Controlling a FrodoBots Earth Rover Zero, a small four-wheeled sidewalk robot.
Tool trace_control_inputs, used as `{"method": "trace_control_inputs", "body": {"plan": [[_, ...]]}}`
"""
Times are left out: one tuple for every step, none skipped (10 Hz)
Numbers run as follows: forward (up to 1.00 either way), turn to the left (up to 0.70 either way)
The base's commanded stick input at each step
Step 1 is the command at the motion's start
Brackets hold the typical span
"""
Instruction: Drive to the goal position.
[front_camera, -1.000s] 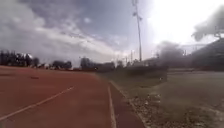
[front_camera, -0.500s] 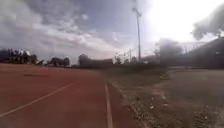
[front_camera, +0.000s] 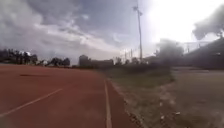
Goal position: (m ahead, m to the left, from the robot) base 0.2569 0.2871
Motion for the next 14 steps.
{"method": "trace_control_inputs", "body": {"plan": [[0.43,0.0],[0.4,0.0],[0.37,0.0],[0.34,0.0],[0.32,0.0],[0.29,0.0],[0.25,0.0],[0.2,0.0],[0.15,0.0],[0.09,0.0],[0.04,0.0],[0.0,0.0],[0.0,0.0],[0.0,0.0]]}}
